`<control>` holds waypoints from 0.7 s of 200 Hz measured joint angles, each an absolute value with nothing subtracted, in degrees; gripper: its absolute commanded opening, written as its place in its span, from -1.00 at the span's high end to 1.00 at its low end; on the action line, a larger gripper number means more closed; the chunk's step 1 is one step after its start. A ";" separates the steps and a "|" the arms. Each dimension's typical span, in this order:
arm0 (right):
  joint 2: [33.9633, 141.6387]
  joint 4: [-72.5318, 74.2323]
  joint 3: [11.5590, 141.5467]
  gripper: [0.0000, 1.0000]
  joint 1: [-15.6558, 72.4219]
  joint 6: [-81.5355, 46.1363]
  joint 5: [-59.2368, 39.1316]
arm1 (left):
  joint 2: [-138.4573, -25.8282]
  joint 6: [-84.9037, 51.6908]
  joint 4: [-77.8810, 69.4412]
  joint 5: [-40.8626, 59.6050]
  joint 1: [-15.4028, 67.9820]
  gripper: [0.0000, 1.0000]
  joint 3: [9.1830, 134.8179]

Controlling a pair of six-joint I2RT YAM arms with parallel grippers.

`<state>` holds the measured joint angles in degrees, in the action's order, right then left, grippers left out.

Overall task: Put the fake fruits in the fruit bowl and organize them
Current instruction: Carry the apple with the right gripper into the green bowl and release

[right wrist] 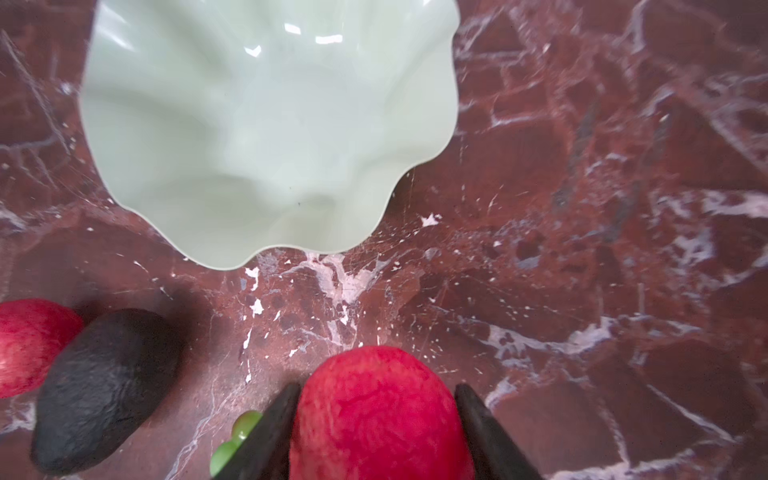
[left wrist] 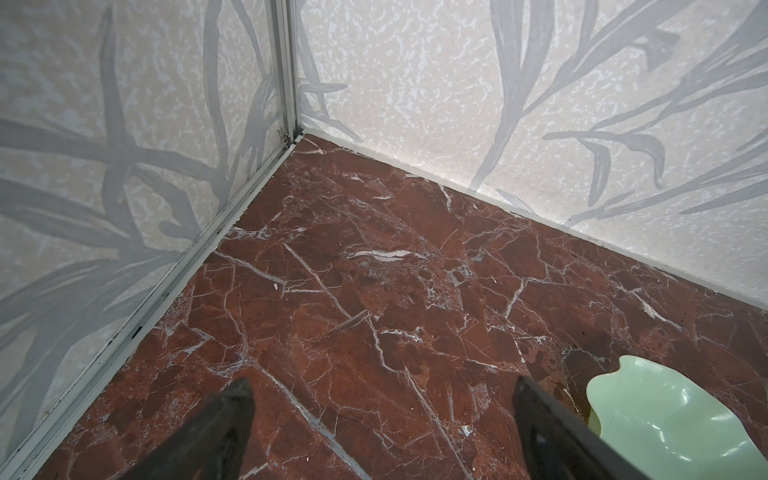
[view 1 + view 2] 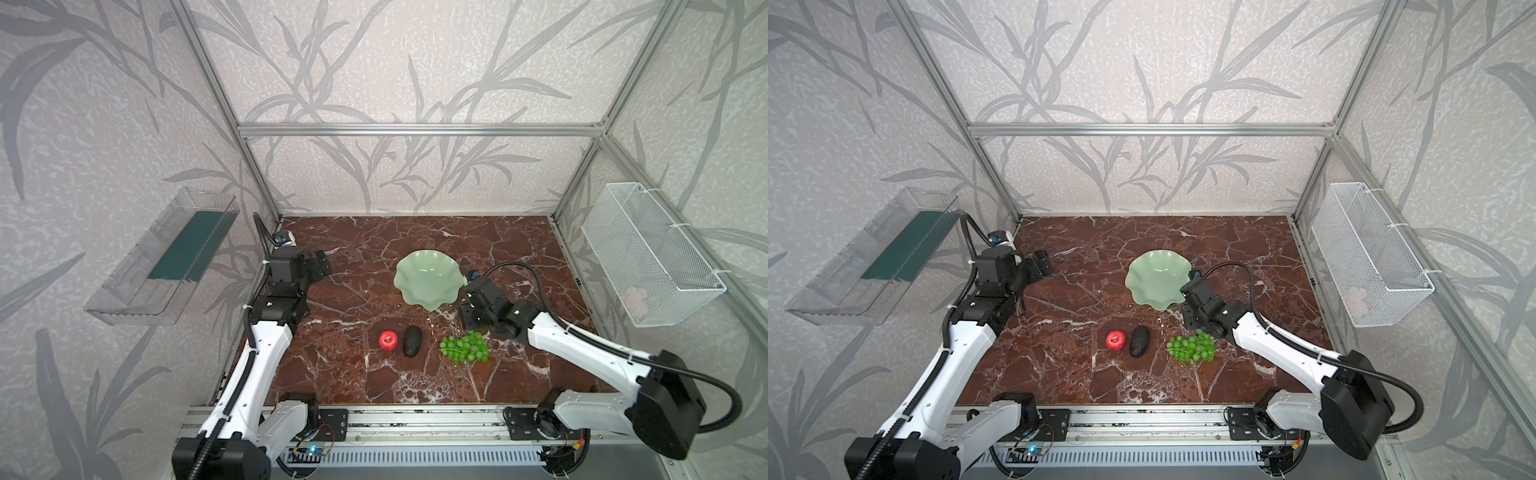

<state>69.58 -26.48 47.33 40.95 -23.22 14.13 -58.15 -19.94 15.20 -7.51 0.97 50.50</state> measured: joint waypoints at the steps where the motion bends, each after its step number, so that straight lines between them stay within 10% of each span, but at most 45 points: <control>1: 69.47 -26.52 47.37 -0.03 40.95 -23.16 14.17 | -58.15 -19.99 15.18 -7.51 0.93 -0.94 50.50; 140: 116.01 -24.53 89.69 -0.04 38.00 -10.61 9.13 | -56.14 -20.58 14.55 -6.50 -0.93 -0.94 50.02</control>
<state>116.01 -24.53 89.69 38.00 -10.61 9.13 -56.14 -20.58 14.55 -6.50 -0.93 50.02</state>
